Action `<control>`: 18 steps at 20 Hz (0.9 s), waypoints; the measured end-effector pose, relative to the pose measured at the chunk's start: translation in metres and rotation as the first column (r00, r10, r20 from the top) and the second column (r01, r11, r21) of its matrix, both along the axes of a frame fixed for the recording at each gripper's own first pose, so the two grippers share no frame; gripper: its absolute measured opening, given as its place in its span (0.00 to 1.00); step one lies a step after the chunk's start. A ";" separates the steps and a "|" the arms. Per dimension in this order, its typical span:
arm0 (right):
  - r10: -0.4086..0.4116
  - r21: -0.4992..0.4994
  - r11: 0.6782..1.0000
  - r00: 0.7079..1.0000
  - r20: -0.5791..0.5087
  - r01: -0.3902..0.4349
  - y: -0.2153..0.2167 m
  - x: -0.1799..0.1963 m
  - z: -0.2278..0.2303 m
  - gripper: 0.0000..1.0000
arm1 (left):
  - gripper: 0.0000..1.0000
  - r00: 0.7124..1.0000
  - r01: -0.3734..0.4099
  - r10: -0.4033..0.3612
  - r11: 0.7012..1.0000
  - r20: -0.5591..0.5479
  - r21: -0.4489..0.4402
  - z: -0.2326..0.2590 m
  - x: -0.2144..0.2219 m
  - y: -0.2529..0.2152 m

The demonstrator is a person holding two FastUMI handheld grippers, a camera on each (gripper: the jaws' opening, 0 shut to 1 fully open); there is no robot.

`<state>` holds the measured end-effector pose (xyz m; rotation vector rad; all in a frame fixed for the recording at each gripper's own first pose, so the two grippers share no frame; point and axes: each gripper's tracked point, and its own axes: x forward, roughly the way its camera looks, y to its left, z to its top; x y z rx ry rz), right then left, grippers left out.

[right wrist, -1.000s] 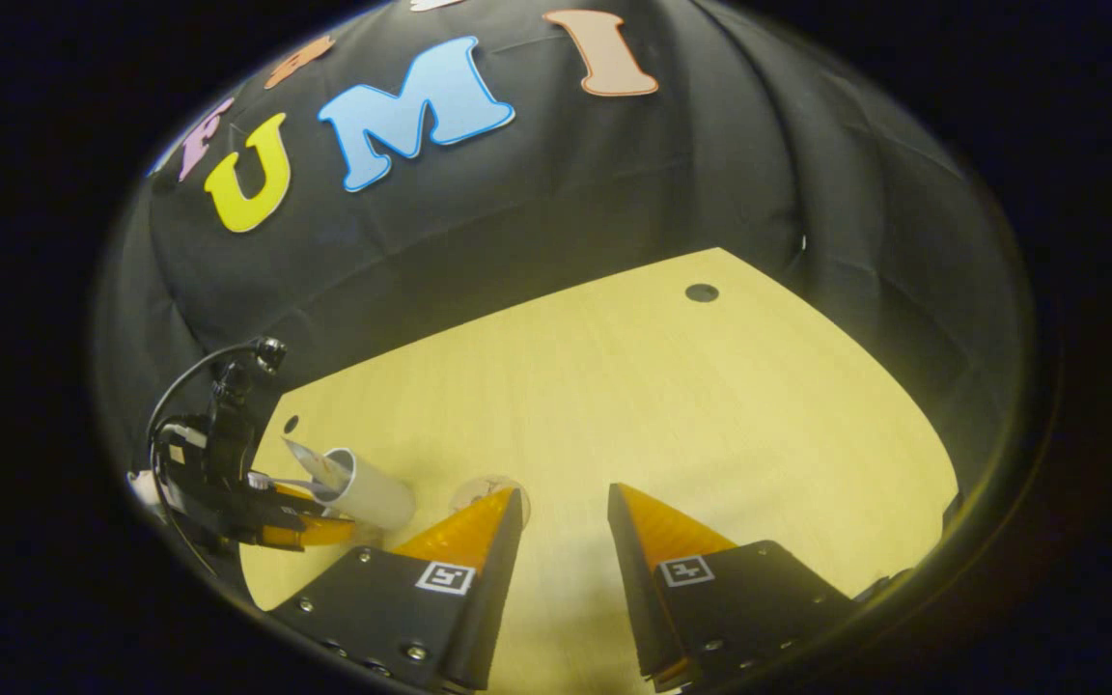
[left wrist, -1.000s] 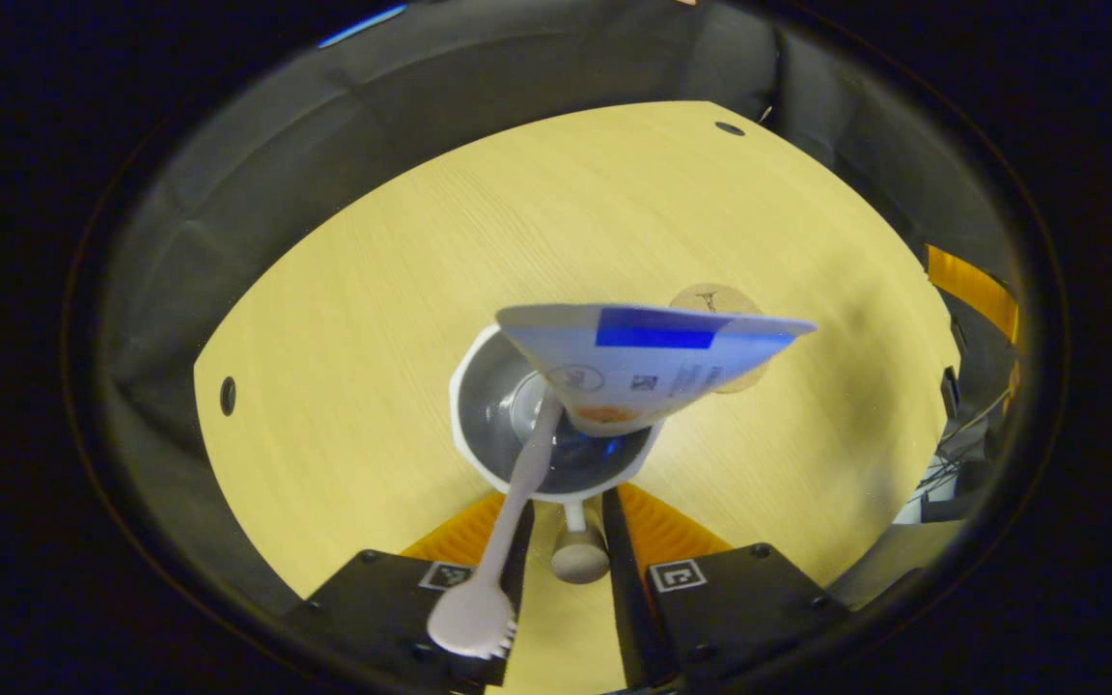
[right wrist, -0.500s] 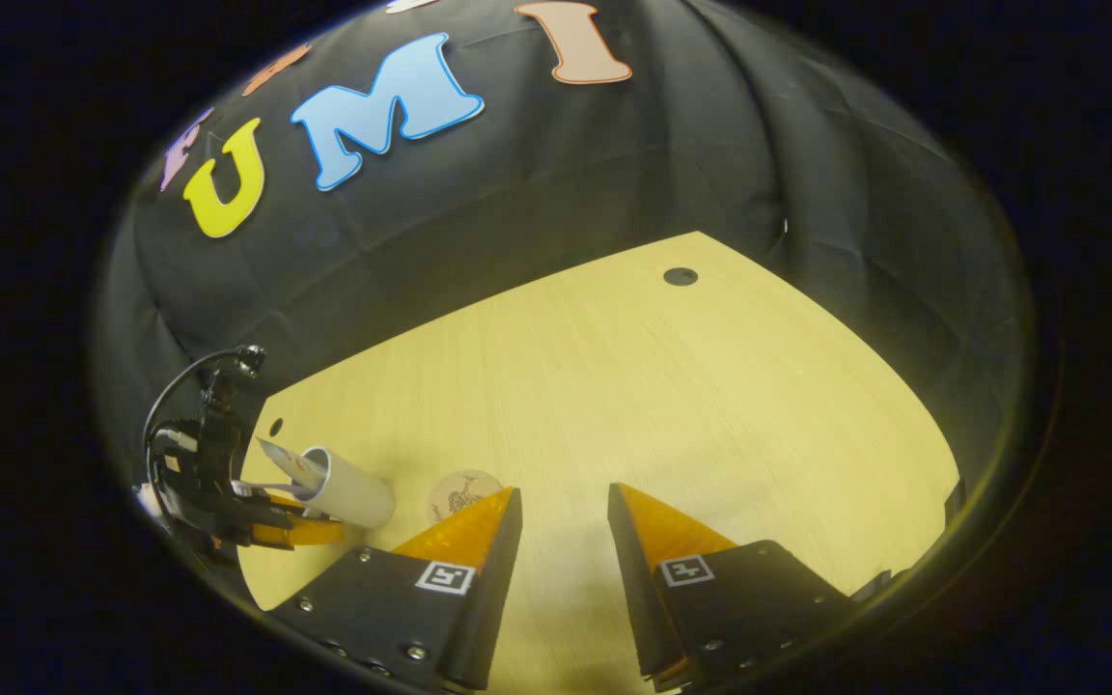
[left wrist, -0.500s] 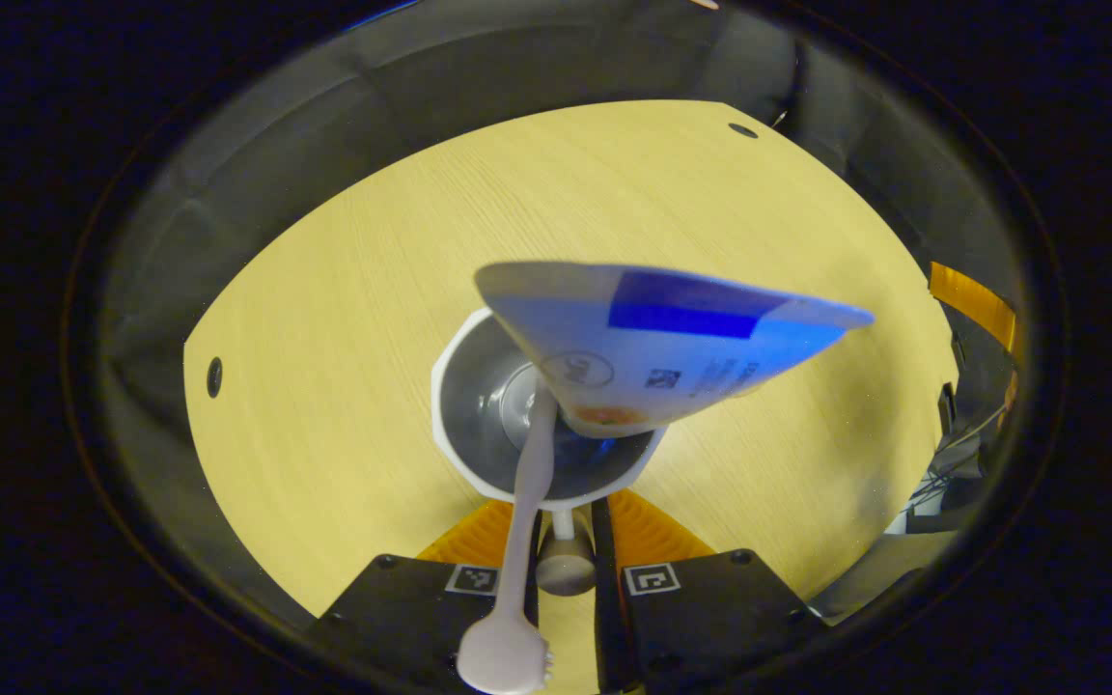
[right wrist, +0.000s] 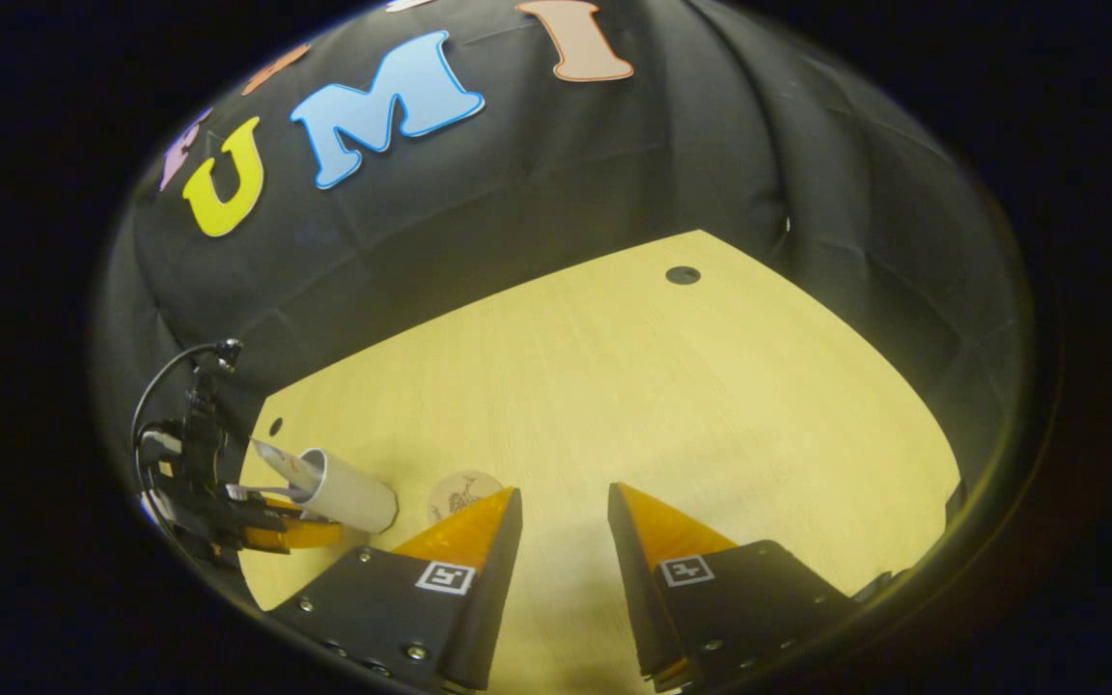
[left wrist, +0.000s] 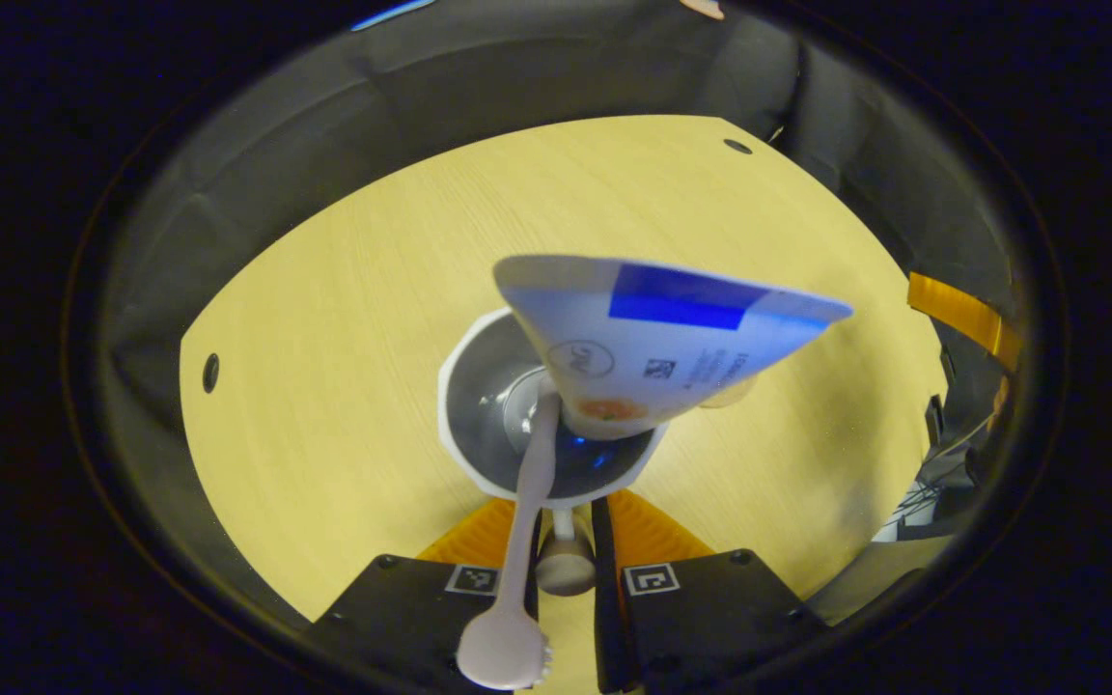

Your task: Put the toothbrush and toothpaste on the desktop into the cup, then pick up the cup and place it on the coaster on the desktop.

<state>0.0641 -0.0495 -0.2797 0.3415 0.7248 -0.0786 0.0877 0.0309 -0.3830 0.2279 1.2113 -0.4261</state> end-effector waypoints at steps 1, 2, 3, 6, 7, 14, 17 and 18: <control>0.000 0.001 1.000 1.000 0.001 0.000 0.000 0.001 0.000 0.54 | 0.31 1.000 0.009 -0.009 1.000 0.008 0.002 0.002 0.001 -0.002; -0.001 0.000 1.000 1.000 0.002 0.001 0.000 -0.001 -0.001 0.54 | 0.31 1.000 0.020 -0.020 1.000 0.016 0.003 0.005 0.002 -0.005; 0.001 -0.001 1.000 1.000 0.003 -0.001 0.000 -0.001 0.000 0.54 | 0.31 0.999 0.032 -0.032 0.999 0.023 0.005 0.008 0.002 -0.008; 0.004 -0.005 1.000 1.000 0.008 -0.004 0.001 -0.003 0.000 0.54 | 0.31 0.998 0.059 -0.058 0.998 0.033 -0.004 0.018 0.009 -0.019; 0.004 -0.006 1.000 1.000 0.009 -0.004 0.000 -0.004 0.001 0.54 | 0.31 0.997 0.066 -0.066 0.998 0.033 -0.009 0.020 0.012 -0.023; -0.025 -0.007 1.000 1.000 0.008 0.025 -0.016 -0.015 0.000 0.54 | 0.31 0.991 0.129 -0.128 0.991 0.034 -0.025 0.013 0.018 -0.065; -0.047 -0.005 0.999 0.999 0.006 0.047 -0.027 -0.020 -0.001 0.54 | 0.31 0.989 0.147 -0.146 0.989 0.025 -0.028 0.008 0.021 -0.076; -0.054 -0.004 0.999 0.999 0.006 0.054 -0.030 -0.021 -0.001 0.54 | 0.31 0.989 0.149 -0.149 0.988 0.022 -0.028 0.005 0.022 -0.077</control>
